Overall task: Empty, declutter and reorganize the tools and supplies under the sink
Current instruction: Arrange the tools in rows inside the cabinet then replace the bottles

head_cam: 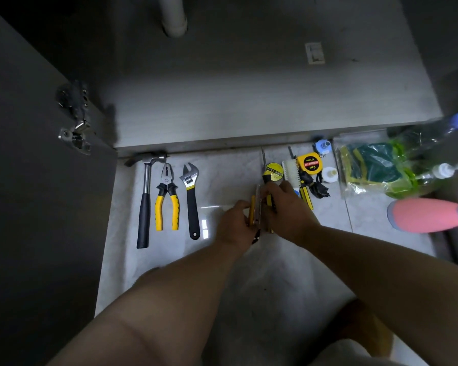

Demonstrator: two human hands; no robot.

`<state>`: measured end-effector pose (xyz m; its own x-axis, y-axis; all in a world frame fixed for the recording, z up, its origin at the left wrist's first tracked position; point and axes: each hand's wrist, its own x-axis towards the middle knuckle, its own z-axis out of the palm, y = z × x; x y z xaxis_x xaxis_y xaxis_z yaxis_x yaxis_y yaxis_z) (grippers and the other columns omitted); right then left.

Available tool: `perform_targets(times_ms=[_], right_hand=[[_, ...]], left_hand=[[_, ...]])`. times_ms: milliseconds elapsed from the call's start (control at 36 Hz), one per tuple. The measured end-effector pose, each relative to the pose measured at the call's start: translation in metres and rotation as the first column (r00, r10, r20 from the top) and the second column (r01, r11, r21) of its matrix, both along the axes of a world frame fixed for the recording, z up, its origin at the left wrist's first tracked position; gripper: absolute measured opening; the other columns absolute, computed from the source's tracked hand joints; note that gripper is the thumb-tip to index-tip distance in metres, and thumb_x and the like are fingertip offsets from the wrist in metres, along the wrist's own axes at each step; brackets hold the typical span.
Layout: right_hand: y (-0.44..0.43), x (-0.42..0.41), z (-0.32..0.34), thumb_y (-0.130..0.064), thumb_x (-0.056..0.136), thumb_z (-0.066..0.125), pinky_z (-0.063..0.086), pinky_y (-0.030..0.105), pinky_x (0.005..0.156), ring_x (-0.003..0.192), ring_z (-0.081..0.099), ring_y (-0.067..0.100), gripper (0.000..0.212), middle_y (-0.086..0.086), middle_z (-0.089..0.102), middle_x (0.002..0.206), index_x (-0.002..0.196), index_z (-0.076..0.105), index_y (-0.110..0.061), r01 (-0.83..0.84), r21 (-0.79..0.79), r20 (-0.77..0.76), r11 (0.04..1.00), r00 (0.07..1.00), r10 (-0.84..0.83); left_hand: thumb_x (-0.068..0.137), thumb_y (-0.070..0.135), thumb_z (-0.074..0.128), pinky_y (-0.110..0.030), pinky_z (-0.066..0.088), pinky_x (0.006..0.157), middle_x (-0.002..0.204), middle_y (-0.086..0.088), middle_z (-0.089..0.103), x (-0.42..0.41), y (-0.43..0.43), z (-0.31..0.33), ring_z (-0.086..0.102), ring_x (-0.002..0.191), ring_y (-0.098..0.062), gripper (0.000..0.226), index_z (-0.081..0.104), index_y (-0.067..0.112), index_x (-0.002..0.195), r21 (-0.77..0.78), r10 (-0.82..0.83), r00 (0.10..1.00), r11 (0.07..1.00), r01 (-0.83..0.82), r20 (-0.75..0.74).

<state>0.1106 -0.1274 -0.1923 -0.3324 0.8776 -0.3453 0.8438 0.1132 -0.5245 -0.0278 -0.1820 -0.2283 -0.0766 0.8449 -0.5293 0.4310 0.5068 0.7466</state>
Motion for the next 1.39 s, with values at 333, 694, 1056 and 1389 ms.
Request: perform_targets(times_ms=[333, 694, 1056, 1389], right_hand=[[-0.010, 0.022, -0.005, -0.029, 0.092, 0.062, 0.059, 0.038, 0.068, 0.083, 0.062, 0.029, 0.056, 0.009, 0.045, 0.120, 0.141, 0.035, -0.021, -0.308, -0.012, 0.208, 0.951, 0.930, 0.304], [-0.019, 0.004, -0.017, -0.029, 0.095, 0.056, 0.057, 0.037, 0.067, 0.085, 0.061, 0.026, 0.040, 0.007, 0.046, 0.118, 0.132, 0.042, -0.022, -0.261, 0.025, 0.116, 0.965, 0.960, 0.256], [-0.037, -0.020, -0.021, -0.035, 0.083, 0.064, 0.055, 0.037, 0.071, 0.089, 0.062, 0.028, 0.042, 0.002, 0.049, 0.109, 0.117, 0.039, -0.030, -0.023, -0.104, -0.148, 0.994, 0.989, 0.008], [-0.033, -0.006, -0.020, -0.044, 0.079, 0.074, 0.055, 0.038, 0.061, 0.077, 0.059, 0.016, 0.058, -0.002, 0.052, 0.106, 0.114, 0.033, -0.023, 0.060, -0.094, 0.004, 0.994, 0.998, -0.060]], left_hand=[[0.092, 0.015, 0.064, -0.044, 0.056, 0.084, 0.110, -0.008, 0.063, -0.026, 0.010, 0.000, 0.064, 0.099, -0.027, 0.026, 0.056, 0.016, 0.116, 0.058, 0.210, 0.940, 0.978, -0.201, -0.268], [0.095, 0.008, 0.055, -0.046, 0.052, 0.088, 0.116, -0.013, 0.051, -0.040, 0.000, -0.002, 0.055, 0.106, -0.031, 0.037, 0.051, 0.012, 0.132, 0.050, 0.203, 0.906, 0.979, -0.199, -0.371], [0.099, 0.035, 0.053, -0.042, 0.056, 0.077, 0.110, 0.001, 0.058, -0.029, 0.000, 0.015, 0.063, 0.094, -0.023, 0.018, 0.058, 0.022, 0.112, 0.160, 0.111, 0.901, 0.986, -0.046, -0.420], [0.096, 0.027, 0.064, -0.034, 0.053, 0.084, 0.108, -0.009, 0.072, -0.010, 0.021, 0.012, 0.067, 0.102, -0.028, 0.024, 0.068, 0.012, 0.114, -0.037, 0.078, 0.976, 0.996, -0.087, -0.202]])
